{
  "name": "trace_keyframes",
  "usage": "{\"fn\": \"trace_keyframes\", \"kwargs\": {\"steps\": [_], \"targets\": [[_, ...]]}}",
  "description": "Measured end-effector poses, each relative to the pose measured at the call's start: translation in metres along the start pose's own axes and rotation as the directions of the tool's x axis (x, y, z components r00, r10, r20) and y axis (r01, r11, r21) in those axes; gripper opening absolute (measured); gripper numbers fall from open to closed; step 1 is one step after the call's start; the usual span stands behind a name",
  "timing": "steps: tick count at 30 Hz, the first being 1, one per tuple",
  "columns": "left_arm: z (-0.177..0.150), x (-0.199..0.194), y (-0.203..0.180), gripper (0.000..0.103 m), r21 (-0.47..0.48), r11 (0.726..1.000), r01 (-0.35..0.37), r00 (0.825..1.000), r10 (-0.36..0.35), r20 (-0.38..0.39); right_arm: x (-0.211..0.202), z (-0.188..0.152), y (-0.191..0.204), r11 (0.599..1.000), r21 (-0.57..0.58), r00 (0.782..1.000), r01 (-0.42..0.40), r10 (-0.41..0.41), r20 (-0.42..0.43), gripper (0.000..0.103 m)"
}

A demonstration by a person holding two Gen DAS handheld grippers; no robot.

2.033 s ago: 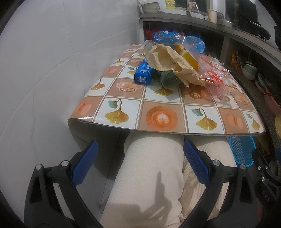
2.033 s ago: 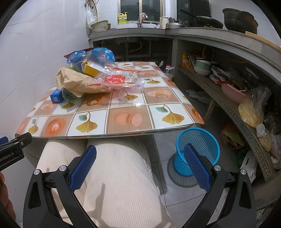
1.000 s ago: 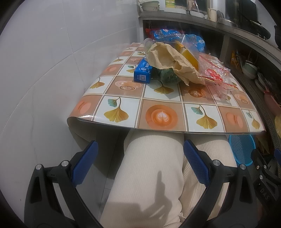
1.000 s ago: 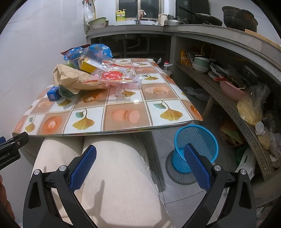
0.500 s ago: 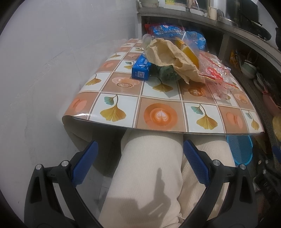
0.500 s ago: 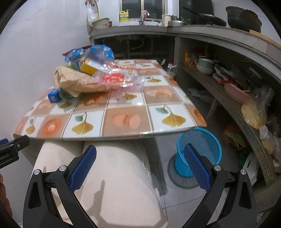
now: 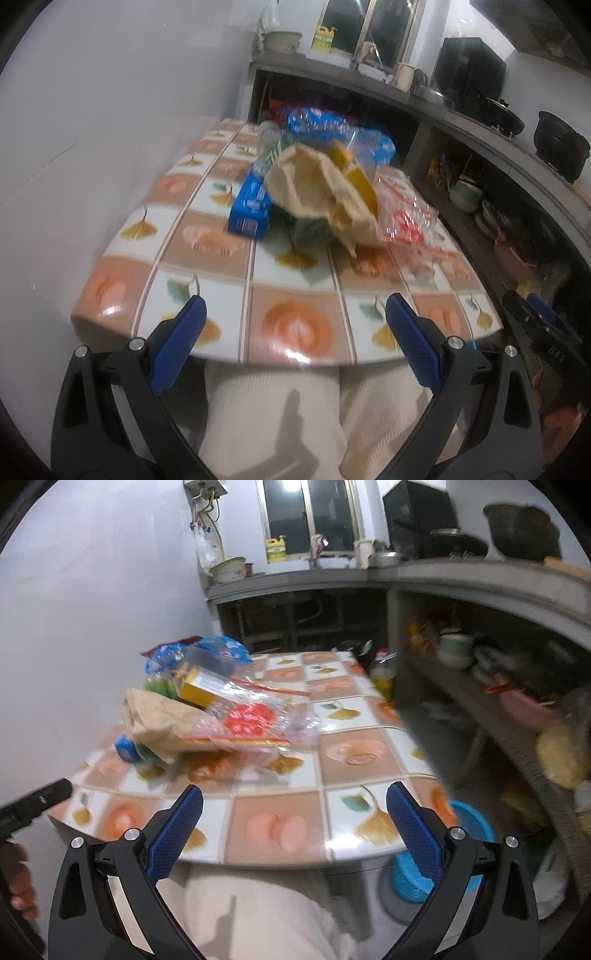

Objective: Collect trash
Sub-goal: 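Grasp the clear wrapper with red label with the right gripper and lift it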

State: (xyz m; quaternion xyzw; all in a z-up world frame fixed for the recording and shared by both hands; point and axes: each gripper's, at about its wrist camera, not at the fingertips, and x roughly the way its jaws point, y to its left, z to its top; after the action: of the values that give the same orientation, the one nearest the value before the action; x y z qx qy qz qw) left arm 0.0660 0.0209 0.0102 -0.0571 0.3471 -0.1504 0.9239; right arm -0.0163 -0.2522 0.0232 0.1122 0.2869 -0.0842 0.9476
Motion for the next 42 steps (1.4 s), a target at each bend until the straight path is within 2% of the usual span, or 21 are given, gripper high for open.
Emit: {"fn": "trace_keyframes", "kwargs": {"steps": [2,4,6,10,14,19,21,23,24,26,29,32,34,37,40,42], "targets": [[0.008,0.004,-0.003,0.094,0.008,1.0,0.016,1.0,-0.016,0.006,0.011,0.013,-0.007,0.996,0.056,0.996,-0.076,0.078,-0.033,0.097],[0.016,0.008,-0.006,0.094,0.008,0.999,0.049,0.999,-0.049,0.003,0.026,0.025,-0.016,0.979,0.132,0.983,-0.155,0.166,-0.076,0.097],[0.022,0.012,-0.012,0.094,0.014,0.997,0.072,0.997,-0.072,0.001,0.049,0.037,-0.03,0.939,0.248,0.955,-0.236,0.271,-0.118,0.097],[0.029,0.023,-0.021,0.094,0.045,0.996,0.082,0.996,-0.081,-0.025,0.09,0.045,-0.051,0.852,0.439,0.905,-0.287,0.391,-0.167,0.095],[0.036,0.033,-0.029,0.094,0.077,0.991,0.107,0.994,-0.104,-0.045,0.126,0.038,-0.056,0.763,0.575,0.853,-0.293,0.48,-0.203,0.079],[0.04,0.043,-0.036,0.093,0.099,0.983,0.157,0.986,-0.15,-0.073,0.161,0.036,-0.051,0.714,0.645,0.821,-0.272,0.522,-0.232,0.067],[0.041,0.046,-0.04,0.088,0.109,0.979,0.175,0.983,-0.166,-0.083,0.177,0.033,-0.053,0.682,0.683,0.801,-0.261,0.548,-0.242,0.059],[0.042,0.05,-0.044,0.077,0.124,0.973,0.193,0.978,-0.181,-0.103,0.187,0.029,-0.054,0.648,0.718,0.774,-0.256,0.582,-0.249,0.039],[0.042,0.051,-0.046,0.075,0.127,0.972,0.197,0.977,-0.184,-0.11,0.191,0.028,-0.053,0.634,0.729,0.76,-0.259,0.599,-0.251,0.035],[0.042,0.053,-0.049,0.067,0.13,0.969,0.21,0.973,-0.194,-0.126,0.189,0.026,-0.052,0.619,0.736,0.744,-0.272,0.621,-0.248,0.018],[0.043,0.055,-0.054,0.061,0.142,0.963,0.23,0.968,-0.211,-0.138,0.184,0.028,-0.053,0.599,0.741,0.729,-0.304,0.647,-0.223,0.008],[0.043,0.057,-0.06,0.057,0.163,0.956,0.245,0.964,-0.223,-0.143,0.171,0.032,-0.059,0.567,0.748,0.71,-0.346,0.679,-0.186,0.007],[0.044,0.059,-0.067,0.055,0.18,0.95,0.255,0.962,-0.231,-0.145,0.159,0.036,-0.064,0.561,0.741,0.71,-0.369,0.685,-0.164,0.006],[0.042,0.062,-0.08,0.051,0.222,0.939,0.264,0.961,-0.235,-0.147,0.136,0.047,-0.074,0.585,0.706,0.737,-0.399,0.662,-0.132,0.006],[0.04,0.063,-0.099,0.051,0.306,0.917,0.255,0.966,-0.226,-0.128,0.112,0.058,-0.084,0.64,0.658,0.787,-0.397,0.607,-0.115,0.006],[0.039,0.067,-0.115,0.051,0.376,0.896,0.235,0.972,-0.209,-0.111,0.095,0.067,-0.092,0.697,0.615,0.834,-0.369,0.54,-0.112,0.006]]}}
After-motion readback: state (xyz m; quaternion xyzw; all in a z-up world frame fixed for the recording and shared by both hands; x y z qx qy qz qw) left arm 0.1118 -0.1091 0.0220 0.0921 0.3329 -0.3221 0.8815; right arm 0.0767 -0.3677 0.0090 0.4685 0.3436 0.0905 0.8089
